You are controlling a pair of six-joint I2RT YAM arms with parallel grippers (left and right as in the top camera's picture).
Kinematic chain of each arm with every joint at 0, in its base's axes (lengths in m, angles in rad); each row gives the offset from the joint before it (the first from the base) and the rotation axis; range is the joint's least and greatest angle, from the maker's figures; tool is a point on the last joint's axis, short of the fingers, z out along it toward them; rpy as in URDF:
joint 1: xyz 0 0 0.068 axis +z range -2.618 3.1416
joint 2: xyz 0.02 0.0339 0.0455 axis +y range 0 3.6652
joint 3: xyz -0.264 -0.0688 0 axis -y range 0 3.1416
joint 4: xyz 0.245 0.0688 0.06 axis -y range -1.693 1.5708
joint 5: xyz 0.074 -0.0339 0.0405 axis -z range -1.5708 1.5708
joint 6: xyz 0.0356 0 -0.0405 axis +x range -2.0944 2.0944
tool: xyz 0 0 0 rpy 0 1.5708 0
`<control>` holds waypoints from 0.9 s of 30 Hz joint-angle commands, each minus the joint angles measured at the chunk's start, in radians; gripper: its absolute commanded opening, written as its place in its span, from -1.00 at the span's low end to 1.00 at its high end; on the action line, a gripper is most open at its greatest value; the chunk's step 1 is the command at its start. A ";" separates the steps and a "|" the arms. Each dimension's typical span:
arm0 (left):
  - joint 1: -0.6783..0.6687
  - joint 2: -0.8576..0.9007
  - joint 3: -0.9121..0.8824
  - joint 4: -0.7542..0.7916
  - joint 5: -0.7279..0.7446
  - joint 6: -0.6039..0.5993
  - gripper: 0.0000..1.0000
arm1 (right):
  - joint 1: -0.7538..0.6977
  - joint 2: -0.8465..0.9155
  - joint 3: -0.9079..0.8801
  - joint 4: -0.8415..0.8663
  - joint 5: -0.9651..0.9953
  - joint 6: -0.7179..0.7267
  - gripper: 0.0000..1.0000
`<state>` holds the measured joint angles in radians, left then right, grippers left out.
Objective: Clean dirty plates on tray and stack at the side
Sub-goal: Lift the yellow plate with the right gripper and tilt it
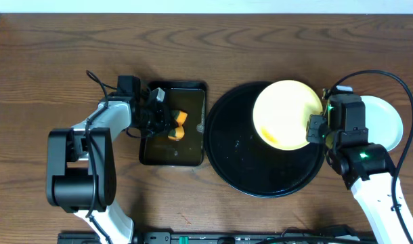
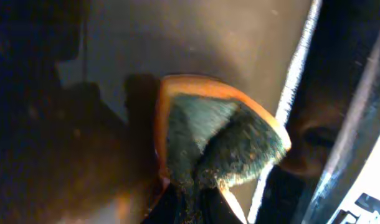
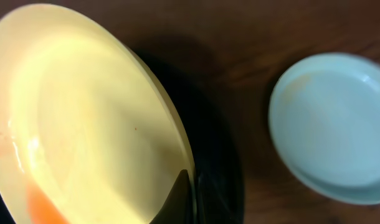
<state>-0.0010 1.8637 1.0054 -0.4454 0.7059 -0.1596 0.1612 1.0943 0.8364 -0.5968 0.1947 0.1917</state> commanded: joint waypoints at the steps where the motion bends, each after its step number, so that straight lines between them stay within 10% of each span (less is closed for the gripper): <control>1: 0.002 -0.093 -0.005 -0.032 0.027 0.006 -0.83 | -0.002 -0.012 0.004 0.009 0.041 -0.088 -0.97; 27: -0.089 -0.119 -0.090 -0.028 -0.229 0.006 -0.75 | 0.486 -0.017 0.007 0.069 0.715 -0.386 -0.98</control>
<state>-0.0864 1.7466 0.9241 -0.4706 0.4938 -0.1589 0.5945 1.0920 0.8364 -0.5434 0.7872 -0.1291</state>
